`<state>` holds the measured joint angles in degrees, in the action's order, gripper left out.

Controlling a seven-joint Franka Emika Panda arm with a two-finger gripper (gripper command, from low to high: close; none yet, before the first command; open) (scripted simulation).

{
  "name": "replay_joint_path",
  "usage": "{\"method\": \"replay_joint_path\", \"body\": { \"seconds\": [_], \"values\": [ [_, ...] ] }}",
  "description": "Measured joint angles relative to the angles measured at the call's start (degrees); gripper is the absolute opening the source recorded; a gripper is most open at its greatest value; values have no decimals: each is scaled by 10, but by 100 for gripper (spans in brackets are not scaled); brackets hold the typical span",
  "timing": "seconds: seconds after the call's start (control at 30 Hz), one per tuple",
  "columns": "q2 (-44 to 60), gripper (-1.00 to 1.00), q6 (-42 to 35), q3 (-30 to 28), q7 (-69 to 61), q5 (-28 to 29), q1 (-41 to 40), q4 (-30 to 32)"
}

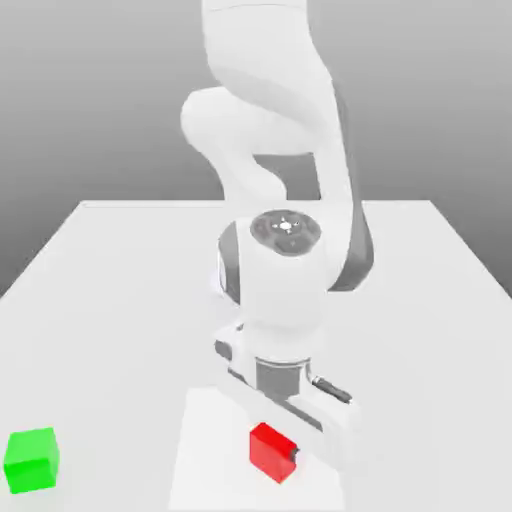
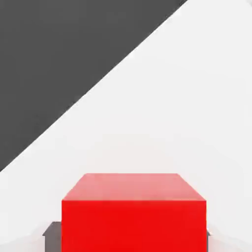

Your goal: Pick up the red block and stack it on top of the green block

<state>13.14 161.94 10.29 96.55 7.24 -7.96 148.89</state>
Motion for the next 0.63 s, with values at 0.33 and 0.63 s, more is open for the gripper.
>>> {"method": "replay_joint_path", "body": {
  "seconds": [0.33, 0.63],
  "values": [
    [-38, -100, -114, -91, -47, -71, -118, -79],
    [70, 100, -79, -141, -63, -104, -192, -150]
  ]
}}
